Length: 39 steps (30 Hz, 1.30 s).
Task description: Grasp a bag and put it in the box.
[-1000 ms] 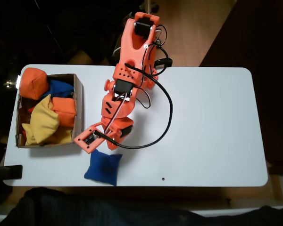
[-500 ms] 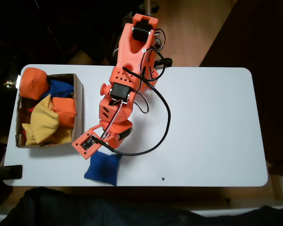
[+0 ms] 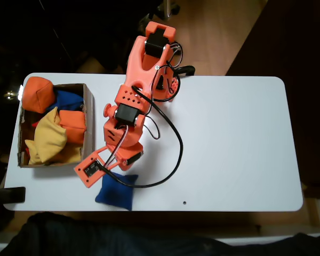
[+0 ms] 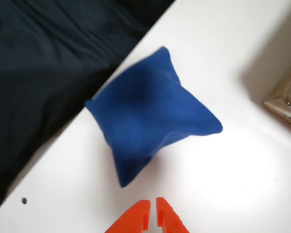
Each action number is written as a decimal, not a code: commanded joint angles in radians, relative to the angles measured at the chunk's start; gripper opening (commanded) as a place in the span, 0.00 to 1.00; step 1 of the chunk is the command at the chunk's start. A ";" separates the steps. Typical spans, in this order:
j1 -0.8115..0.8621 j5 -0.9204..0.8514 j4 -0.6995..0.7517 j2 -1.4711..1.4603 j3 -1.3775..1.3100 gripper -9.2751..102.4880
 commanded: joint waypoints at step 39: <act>0.126 -0.239 -0.129 -0.147 -0.078 0.56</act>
